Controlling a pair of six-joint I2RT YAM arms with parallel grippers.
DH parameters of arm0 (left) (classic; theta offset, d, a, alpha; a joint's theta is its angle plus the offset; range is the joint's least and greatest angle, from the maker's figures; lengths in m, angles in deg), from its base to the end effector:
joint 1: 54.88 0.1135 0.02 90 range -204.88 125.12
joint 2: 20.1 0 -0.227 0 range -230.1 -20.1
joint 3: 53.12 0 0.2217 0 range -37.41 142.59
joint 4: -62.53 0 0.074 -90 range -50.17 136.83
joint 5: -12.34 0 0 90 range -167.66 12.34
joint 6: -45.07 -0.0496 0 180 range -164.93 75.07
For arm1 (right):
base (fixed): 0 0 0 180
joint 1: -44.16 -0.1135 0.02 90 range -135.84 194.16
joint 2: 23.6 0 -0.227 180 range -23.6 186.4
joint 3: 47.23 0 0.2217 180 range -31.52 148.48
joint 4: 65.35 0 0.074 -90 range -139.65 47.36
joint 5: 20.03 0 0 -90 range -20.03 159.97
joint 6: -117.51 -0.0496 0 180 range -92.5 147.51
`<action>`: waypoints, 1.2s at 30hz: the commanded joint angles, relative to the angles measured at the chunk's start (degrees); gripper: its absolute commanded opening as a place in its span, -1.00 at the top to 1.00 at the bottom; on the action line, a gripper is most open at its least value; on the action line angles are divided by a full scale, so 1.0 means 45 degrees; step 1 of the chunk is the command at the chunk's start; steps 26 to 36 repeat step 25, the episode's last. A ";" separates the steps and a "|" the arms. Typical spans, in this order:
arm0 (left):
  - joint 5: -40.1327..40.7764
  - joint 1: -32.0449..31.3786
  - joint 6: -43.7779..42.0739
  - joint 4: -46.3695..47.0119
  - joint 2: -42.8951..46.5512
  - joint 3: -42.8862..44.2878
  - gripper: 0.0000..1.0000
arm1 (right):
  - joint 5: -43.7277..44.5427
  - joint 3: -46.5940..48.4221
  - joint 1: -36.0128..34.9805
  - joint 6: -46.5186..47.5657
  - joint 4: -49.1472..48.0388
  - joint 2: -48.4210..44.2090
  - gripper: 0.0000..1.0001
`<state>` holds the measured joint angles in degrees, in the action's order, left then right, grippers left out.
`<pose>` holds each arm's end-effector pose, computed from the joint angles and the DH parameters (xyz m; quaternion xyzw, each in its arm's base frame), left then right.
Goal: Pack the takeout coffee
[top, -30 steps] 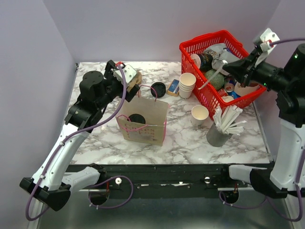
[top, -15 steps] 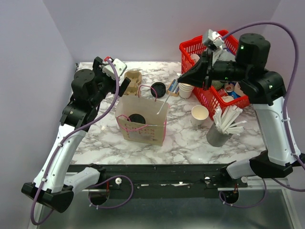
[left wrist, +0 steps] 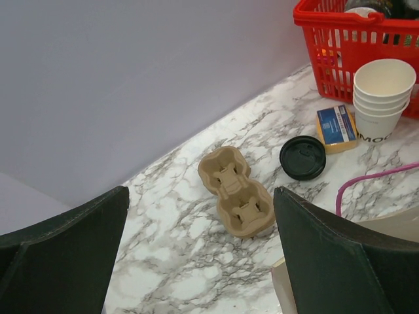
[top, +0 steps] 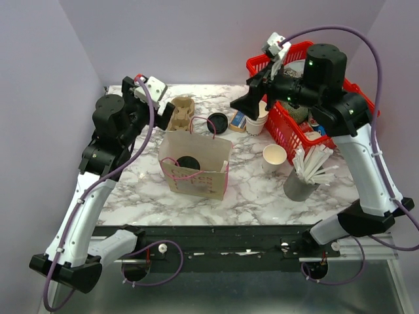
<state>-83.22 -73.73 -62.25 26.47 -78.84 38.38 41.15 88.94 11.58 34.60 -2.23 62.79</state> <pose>0.1989 -0.0730 0.4204 0.2571 0.6801 -0.0444 0.6851 0.2089 0.1618 0.4822 -0.4030 0.6623 0.3229 0.5428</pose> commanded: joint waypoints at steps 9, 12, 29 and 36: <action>0.0631 0.1220 0.3068 0.0736 -0.1008 0.2415 -0.97 | 0.8629 -0.1281 -0.0026 -0.0717 -0.1416 -0.0877 -0.99; 0.0494 0.1240 0.3029 0.0579 -0.1146 0.2630 -0.97 | 0.8359 -0.1477 -0.0026 -0.0755 -0.1416 -0.0916 -0.99; 0.0338 0.2058 0.3555 0.0637 -0.0970 0.2261 -0.97 | 0.8611 -0.0541 -0.0026 -0.0658 -0.1827 0.0001 -0.99; 0.0338 0.2058 0.3555 0.0637 -0.0970 0.2261 -0.97 | 0.8611 -0.0541 -0.0026 -0.0658 -0.1827 0.0001 -0.99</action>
